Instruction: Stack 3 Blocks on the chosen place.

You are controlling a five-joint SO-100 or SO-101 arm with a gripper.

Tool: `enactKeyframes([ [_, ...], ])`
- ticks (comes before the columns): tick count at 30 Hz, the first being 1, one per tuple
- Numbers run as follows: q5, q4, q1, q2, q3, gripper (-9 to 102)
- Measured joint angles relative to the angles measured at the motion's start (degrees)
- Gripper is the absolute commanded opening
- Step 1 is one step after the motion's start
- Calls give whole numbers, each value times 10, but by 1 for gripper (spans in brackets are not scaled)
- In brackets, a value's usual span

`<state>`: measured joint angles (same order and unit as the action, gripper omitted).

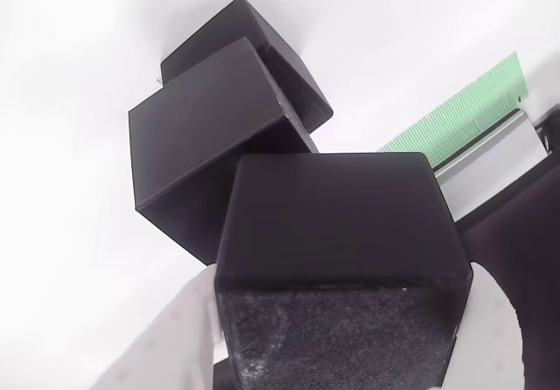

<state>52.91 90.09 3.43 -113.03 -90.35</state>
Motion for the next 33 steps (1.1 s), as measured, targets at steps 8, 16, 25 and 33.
enactKeyframes([
  [8, 0, 0, -16, -9, 0, 20],
  [16, 0, 0, -29, -17, -2, 20],
  [25, 0, 0, -33, -18, -12, 20],
  [33, 0, 0, -38, -10, -12, 20],
])
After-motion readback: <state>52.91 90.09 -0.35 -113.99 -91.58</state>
